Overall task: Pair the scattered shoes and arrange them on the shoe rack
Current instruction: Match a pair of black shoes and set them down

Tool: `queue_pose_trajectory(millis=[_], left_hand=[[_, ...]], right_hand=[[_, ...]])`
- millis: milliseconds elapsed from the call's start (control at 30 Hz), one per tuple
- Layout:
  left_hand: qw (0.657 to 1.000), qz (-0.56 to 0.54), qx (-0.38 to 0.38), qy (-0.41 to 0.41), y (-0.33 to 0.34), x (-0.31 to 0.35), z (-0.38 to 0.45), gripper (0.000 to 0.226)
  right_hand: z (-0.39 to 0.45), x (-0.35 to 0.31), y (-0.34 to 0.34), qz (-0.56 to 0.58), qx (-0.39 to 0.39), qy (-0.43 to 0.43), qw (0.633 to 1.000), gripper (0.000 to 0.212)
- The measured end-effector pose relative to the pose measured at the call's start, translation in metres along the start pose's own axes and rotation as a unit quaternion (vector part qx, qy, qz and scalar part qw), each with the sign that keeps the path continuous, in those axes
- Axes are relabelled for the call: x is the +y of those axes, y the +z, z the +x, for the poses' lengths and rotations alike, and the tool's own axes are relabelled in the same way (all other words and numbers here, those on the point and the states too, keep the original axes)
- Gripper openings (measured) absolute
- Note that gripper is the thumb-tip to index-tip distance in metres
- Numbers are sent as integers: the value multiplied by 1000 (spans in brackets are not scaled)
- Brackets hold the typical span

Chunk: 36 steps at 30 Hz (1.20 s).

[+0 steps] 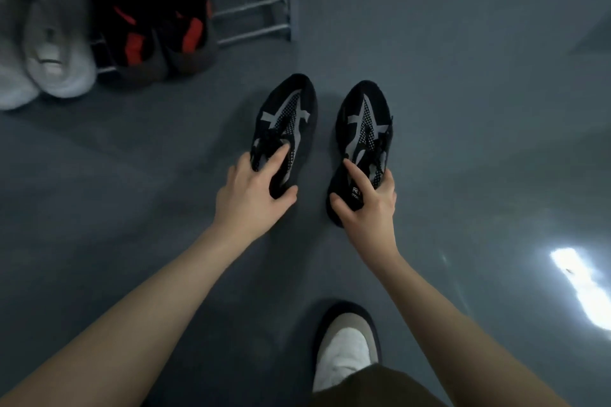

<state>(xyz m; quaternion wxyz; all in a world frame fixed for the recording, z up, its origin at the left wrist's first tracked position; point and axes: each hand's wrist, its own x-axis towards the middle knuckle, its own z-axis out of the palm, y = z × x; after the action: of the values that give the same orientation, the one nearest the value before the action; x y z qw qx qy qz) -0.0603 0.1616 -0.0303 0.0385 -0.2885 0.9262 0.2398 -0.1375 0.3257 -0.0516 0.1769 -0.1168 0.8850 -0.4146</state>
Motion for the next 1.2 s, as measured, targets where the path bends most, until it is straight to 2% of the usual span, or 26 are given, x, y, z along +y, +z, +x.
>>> queue_pose_trajectory(millis=[200,333,433,633,733,833,900,967,1100,1200], left_hand=[[999,30,35,-19,-67,-41,2,67],[996,86,25,-2,-107,-75,-9,67],[994,110,16,-6,-118,-106,-23,67],[992,50,27,-117,-62,-137,-48,65],[990,43,36,-130,-23,-135,-57,70],[988,58,30,-137,0,-137,-61,72],[990,74,51,-109,7,-143,-60,70],[991,97,46,-79,8,-149,-59,73],[992,85,31,-87,9,-151,-63,87],[992,66,47,-95,9,-152,-64,84]], right_hand=[[14,-72,50,5,-37,-99,994,56],[3,-105,80,21,-50,-135,989,57],[-11,-111,100,-12,-75,-146,986,58],[-18,-90,136,-78,-128,-155,976,52],[-19,-74,146,-148,-116,-180,965,59],[-17,-64,145,-258,-73,-239,933,63],[-15,-58,141,-318,-65,-291,900,52],[-16,-52,140,-364,-67,-302,879,45],[-23,-44,144,-357,-72,-244,899,57],[-26,-42,151,-312,-113,-203,921,71]])
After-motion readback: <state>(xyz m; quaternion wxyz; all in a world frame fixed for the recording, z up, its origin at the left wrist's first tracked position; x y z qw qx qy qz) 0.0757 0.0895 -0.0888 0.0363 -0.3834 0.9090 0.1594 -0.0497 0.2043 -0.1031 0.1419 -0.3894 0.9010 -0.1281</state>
